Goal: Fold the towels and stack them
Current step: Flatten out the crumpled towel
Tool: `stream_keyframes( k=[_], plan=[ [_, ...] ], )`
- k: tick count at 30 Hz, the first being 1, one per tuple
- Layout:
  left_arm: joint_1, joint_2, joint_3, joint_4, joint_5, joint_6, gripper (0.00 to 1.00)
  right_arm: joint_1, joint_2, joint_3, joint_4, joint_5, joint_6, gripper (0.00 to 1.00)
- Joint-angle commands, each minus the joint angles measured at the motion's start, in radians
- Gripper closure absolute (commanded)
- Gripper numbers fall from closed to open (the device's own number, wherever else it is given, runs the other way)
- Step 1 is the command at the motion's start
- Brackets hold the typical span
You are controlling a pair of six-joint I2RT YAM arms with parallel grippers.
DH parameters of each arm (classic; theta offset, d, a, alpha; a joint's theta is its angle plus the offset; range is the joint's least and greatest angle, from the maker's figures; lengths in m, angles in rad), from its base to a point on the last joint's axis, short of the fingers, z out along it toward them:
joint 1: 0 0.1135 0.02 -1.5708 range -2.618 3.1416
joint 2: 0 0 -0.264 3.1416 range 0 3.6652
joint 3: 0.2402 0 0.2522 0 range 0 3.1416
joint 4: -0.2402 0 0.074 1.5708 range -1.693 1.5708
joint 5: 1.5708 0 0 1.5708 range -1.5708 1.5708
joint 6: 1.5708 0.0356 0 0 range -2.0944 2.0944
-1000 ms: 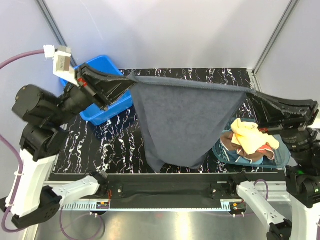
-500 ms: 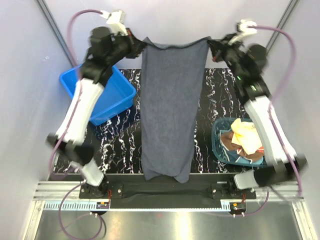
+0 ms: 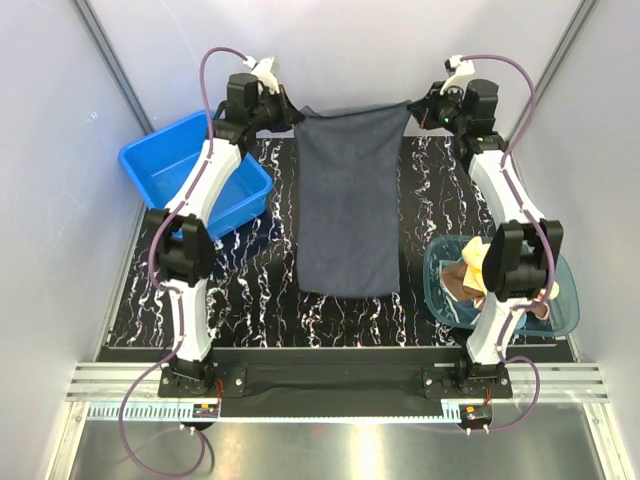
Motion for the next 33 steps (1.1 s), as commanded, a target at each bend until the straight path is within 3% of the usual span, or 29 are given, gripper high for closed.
stream_keyframes(
  k=[1,3,7,10,15,20,27,33],
  plan=[
    [-0.009,-0.26,-0.054,0.149,0.052,0.033,1.0,0.005,-0.22,0.023,0.047,-0.03,-0.002,1.0],
    [-0.023,-0.363,-0.184,0.16,0.05,0.053,1.0,0.005,-0.306,-0.038,0.011,-0.056,0.012,1.0],
    [-0.104,-0.658,-0.382,0.171,0.015,0.102,1.0,0.006,-0.641,-0.217,-0.023,-0.122,0.062,1.0],
    [-0.168,-0.849,-0.474,0.131,0.006,0.118,1.0,0.008,-0.847,-0.323,-0.076,-0.147,0.096,1.0],
    [-0.25,-1.096,-0.53,0.111,0.015,0.049,1.0,0.005,-1.067,-0.339,-0.142,-0.181,0.167,1.0],
    [-0.302,-1.166,-0.522,0.109,0.03,-0.02,1.0,0.008,-1.193,-0.29,-0.136,-0.145,0.245,1.0],
    [-0.313,-1.134,-0.493,0.118,0.096,-0.07,1.0,0.006,-1.193,-0.267,-0.145,-0.109,0.271,1.0],
    [-0.308,-0.971,-0.408,-0.007,-0.051,0.07,1.0,0.006,-1.071,-0.293,-0.133,-0.006,0.175,1.0]
  ],
)
